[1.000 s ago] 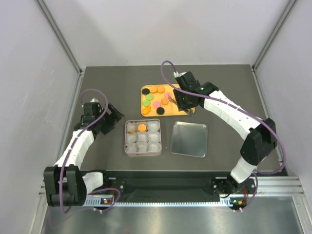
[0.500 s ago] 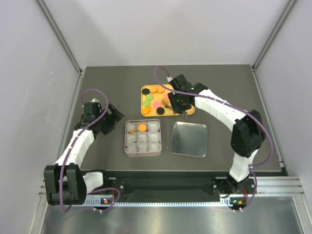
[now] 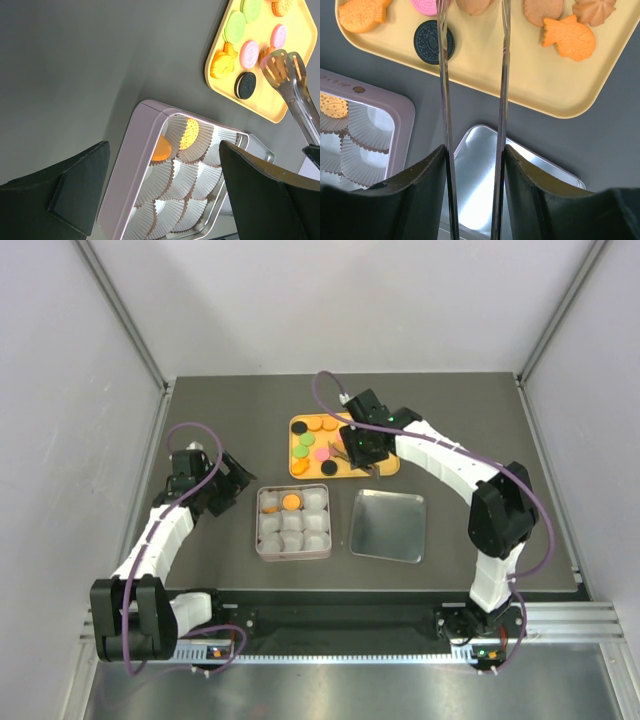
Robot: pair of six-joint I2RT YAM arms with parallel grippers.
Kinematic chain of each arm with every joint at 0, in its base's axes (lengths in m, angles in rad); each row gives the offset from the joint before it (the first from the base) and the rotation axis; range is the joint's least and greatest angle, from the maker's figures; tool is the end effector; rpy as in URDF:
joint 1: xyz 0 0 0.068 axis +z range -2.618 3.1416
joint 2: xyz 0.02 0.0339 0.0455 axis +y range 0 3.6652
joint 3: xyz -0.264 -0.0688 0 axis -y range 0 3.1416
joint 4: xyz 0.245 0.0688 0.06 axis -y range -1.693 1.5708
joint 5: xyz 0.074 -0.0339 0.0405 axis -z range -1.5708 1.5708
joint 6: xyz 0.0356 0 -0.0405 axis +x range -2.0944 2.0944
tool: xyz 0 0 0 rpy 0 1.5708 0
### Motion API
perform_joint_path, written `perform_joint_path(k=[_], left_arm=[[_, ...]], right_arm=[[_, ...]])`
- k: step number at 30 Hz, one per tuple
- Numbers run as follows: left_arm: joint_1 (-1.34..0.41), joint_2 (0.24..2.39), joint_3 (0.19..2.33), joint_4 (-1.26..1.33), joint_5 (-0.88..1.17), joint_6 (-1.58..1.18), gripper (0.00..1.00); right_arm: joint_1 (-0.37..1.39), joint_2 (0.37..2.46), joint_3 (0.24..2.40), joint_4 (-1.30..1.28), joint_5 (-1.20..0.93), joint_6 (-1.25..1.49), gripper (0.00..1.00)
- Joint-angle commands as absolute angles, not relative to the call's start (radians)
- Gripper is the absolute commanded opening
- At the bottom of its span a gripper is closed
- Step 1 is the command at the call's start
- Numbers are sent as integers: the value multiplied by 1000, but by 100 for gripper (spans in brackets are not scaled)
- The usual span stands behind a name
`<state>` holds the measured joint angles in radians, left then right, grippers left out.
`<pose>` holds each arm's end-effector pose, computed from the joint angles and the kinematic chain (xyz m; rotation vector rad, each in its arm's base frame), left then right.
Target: Pack the cookies
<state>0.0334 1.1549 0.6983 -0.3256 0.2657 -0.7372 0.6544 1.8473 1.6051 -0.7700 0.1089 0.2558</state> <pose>0.2367 -0.0014 0.2245 -0.7819 2.2845 -0.6482 0.3215 0.2418 0.2742 -0.4724 2.5431 0.1994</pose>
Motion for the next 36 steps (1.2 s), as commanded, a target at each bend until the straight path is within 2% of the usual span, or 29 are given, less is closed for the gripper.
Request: perform_joint_path(k=[1,9,18,36], left_arm=[[40,1152,692,-281,278,-724,95],[38,1152,687,-279,281,-726,95],[38,1154,686,-276,288,-724,95],[40,1157,684,-273,290,-726,95]], right_arm=[[661,1864,1661,-735,118,258,47],[658,1873,1657,-730,115,265,44],[653,1864,1661,-727,113,265,35],[649,1720,1637,-761,133,252,33]])
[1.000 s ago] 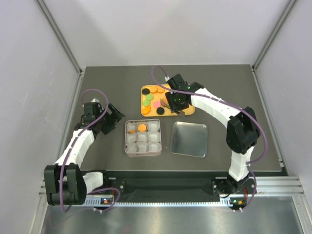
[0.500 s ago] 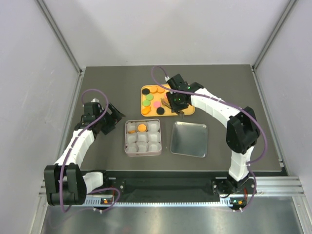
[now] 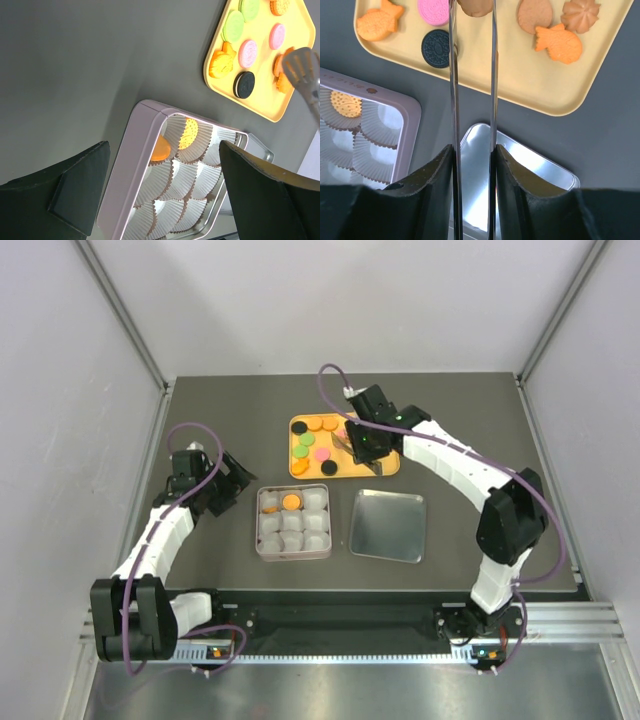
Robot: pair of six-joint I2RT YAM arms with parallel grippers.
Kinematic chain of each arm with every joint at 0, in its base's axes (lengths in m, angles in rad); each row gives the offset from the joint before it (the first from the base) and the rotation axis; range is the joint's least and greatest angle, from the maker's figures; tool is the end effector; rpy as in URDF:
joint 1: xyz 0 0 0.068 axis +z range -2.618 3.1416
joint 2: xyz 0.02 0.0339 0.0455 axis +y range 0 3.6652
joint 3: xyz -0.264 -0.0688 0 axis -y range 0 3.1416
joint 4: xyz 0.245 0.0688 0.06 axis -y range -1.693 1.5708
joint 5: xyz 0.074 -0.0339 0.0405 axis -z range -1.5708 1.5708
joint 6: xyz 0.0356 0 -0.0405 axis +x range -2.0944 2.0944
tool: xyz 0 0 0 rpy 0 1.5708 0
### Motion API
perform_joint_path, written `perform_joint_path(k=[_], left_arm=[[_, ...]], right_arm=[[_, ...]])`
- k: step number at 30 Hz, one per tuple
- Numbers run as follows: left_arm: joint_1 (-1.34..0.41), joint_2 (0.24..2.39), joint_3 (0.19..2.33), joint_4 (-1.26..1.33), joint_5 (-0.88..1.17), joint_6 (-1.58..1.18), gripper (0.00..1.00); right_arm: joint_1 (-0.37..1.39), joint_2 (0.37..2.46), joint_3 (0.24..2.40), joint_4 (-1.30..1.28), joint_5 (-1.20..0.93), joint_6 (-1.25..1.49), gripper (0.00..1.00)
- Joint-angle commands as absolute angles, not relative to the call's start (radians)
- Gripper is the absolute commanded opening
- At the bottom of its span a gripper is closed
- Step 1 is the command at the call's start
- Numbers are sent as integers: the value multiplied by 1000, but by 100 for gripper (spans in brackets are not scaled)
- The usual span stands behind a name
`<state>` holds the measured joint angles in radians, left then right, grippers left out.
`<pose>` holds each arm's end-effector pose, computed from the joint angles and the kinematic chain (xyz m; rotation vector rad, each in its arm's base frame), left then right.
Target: Pack the cookies
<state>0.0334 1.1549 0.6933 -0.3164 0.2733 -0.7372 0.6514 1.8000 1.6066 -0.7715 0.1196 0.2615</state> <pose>0.2367 -0.0017 0.2236 -0.7763 2.2826 -0.6579 0.3161 0.2356 0.2925 -0.4452 2.4997 0.2133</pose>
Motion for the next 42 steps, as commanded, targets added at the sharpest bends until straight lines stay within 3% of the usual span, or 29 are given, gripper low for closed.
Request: perform_joint_path(k=[1,14,25,42], left_arm=[[40,1158,684,-272,290,-726,95],[40,1169,686,-268,295,-730,95],[38,1177,693,-258,302,-739,95],[40,1172,684,-259,307,-733,95]], right_arm=[[655,1714,1637,-767,129,250,33],[761,1542,1594,-862,130,258,32],[951,1476,1523,-934,150,350,32],[1051,1511,1451,-901,192,405,34]])
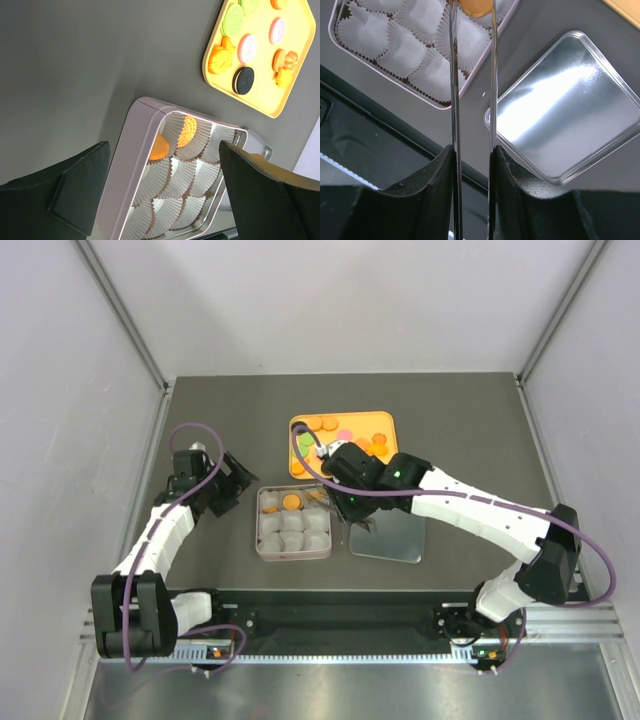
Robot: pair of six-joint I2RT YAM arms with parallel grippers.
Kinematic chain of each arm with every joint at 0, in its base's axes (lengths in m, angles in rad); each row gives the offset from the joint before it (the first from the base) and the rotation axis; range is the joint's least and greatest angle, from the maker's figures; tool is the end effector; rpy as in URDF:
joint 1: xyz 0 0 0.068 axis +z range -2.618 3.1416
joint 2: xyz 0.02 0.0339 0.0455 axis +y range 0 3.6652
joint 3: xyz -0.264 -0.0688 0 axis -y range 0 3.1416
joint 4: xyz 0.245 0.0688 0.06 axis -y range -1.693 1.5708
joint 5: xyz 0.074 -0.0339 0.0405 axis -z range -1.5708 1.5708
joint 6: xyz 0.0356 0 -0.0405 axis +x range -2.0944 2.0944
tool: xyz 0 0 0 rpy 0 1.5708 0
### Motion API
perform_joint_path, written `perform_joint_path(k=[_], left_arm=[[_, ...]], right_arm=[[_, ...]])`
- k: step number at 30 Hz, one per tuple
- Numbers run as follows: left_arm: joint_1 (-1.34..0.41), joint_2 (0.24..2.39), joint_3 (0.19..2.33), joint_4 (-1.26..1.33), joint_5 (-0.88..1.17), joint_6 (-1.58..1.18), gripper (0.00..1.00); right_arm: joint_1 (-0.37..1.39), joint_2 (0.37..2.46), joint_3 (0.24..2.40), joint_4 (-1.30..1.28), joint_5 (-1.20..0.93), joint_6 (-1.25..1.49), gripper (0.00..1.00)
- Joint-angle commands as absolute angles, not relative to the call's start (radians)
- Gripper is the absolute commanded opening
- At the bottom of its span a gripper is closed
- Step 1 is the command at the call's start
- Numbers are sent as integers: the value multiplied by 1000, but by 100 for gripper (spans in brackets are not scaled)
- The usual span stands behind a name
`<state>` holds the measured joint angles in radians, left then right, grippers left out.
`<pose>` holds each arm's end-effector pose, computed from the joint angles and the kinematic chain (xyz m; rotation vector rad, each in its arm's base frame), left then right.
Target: Pack the cookies
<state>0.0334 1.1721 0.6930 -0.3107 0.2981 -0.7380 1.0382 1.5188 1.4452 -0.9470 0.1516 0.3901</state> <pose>0.2389 -0.0025 0.2204 -0.7719 2.2988 -0.6849 0.1631 0.2662 0.3259 -0.7779 2.4915 0.3327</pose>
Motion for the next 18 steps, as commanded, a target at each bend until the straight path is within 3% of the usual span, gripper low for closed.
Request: perform_joint_path(k=[1,10,18], left_arm=[[40,1172,684,-259,307,-733,95],[40,1172,680,-258,310,-732,95],[40,1172,678,-258,311,-733,95]], right_arm=[[1051,1517,1453,-900,195,405,34],[1051,1574,1465,-884,190,391,34],[1051,1586,1473,-879,196,387,48]])
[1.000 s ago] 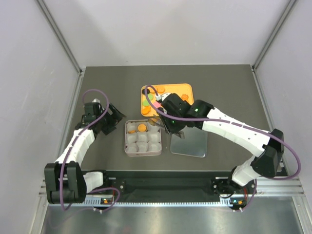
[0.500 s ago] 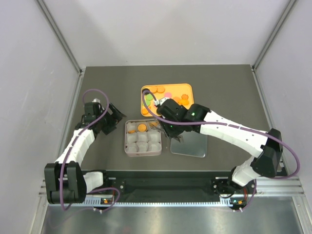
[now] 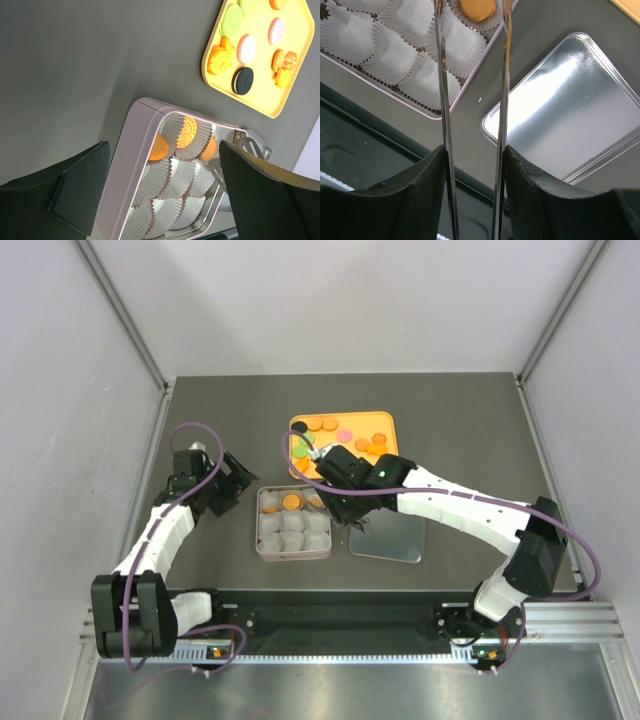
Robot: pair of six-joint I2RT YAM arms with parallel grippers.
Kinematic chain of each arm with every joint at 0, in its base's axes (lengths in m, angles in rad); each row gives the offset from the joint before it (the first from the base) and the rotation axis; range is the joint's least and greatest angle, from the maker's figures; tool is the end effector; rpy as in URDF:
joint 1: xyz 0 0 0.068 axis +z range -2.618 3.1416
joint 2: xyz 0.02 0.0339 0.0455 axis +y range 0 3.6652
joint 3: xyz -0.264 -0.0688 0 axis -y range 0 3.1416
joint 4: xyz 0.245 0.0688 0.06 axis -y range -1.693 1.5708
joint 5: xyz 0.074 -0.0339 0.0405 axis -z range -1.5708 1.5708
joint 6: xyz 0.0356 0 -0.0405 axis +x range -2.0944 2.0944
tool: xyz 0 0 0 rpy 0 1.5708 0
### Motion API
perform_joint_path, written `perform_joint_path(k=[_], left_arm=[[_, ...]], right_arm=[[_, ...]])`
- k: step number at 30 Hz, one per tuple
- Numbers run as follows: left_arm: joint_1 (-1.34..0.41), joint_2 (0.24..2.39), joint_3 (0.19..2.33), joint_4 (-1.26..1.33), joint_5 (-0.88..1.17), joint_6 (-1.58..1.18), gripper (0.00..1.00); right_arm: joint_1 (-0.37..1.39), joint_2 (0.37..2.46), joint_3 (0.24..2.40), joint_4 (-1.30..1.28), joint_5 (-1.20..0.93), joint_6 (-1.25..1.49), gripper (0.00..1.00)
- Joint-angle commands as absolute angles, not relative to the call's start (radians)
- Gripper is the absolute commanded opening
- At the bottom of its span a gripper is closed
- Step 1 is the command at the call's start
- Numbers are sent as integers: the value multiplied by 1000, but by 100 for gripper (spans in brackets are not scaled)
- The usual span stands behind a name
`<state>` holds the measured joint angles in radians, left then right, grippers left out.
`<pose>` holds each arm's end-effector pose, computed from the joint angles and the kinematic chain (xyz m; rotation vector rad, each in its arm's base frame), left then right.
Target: Pack the cookies
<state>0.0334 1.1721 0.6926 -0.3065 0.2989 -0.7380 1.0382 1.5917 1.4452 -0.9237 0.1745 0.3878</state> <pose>0.2391 -0.0025 0.2206 -0.7696 2.2956 -0.6866 0.1724 0.2803 0.3054 -0.7872 2.5195 0.2667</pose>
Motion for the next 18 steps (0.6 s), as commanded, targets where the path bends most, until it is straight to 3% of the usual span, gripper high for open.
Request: perform_joint_path(k=[1,9,18], left_arm=[[40,1170,678,-258,310,-732,95],[38,1173,684,-258,313,-727,95],[40,1173,687,-258,319,-723,95]], right_arm=[[1051,1589,1474,-880,196,387,48],[1042,1549,1517,-885,186,374,48],[800,1520,1580,-879,126,287,48]])
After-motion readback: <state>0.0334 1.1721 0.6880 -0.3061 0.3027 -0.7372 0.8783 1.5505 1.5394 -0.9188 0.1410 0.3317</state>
